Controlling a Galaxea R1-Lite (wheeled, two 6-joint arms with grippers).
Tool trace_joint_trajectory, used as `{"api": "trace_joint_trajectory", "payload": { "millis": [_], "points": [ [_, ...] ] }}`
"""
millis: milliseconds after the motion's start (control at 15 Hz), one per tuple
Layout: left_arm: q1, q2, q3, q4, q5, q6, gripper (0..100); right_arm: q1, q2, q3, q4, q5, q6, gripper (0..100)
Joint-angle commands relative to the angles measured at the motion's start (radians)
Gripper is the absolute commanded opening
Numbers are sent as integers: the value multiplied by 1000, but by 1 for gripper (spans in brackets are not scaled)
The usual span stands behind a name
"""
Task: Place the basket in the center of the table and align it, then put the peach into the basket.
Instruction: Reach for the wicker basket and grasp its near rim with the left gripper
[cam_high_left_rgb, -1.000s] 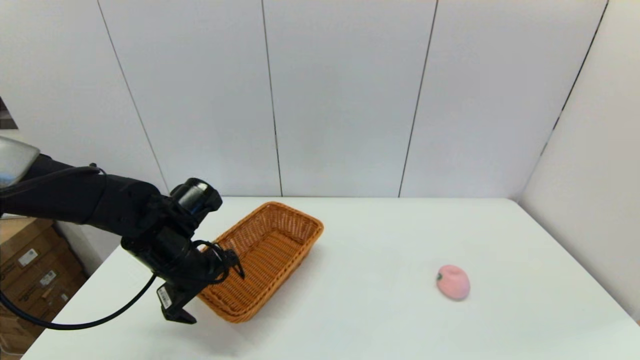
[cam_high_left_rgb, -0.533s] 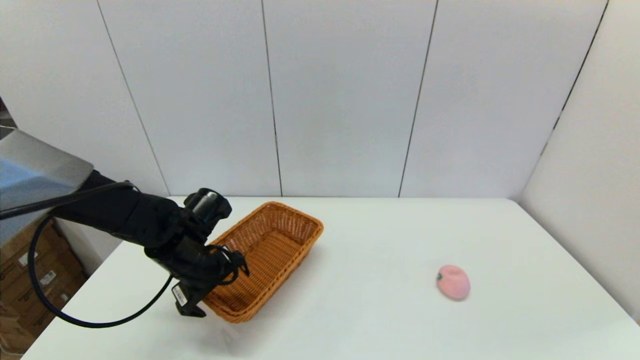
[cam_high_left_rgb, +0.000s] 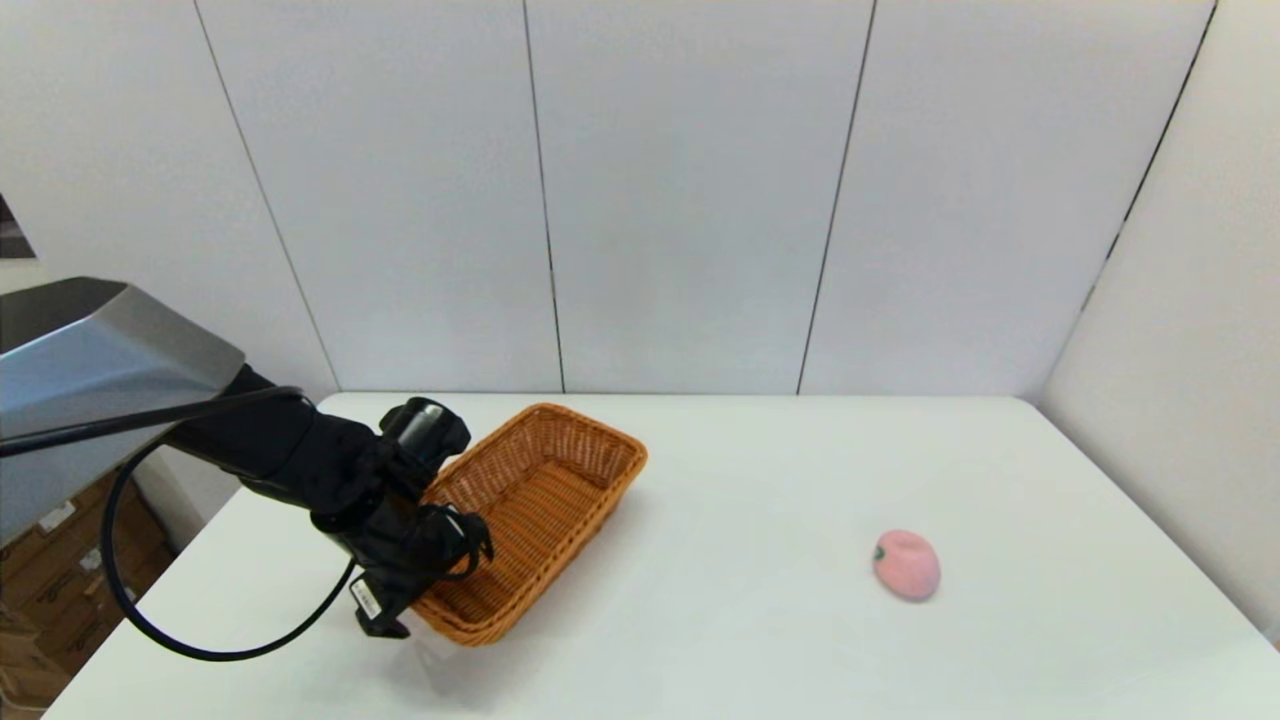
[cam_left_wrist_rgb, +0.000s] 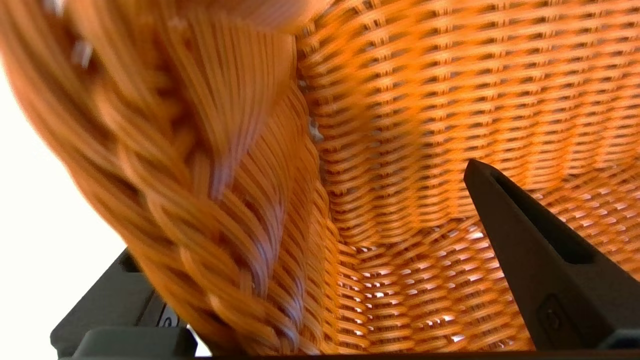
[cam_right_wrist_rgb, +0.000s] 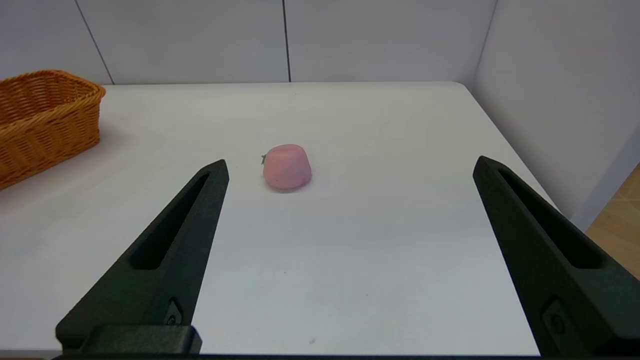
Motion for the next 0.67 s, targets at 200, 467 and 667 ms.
{"api": "trace_joint_trajectory", "payload": {
  "millis": [200, 467, 667],
  "points": [
    [2, -1, -2, 0, 0, -13, 0, 0, 1, 0, -2, 0, 0, 100],
    [2, -1, -2, 0, 0, -13, 0, 0, 1, 0, -2, 0, 0, 100],
    [2, -7, 6, -19, -4, -2, 0, 0, 1, 0, -2, 0, 0, 100]
  ]
}}
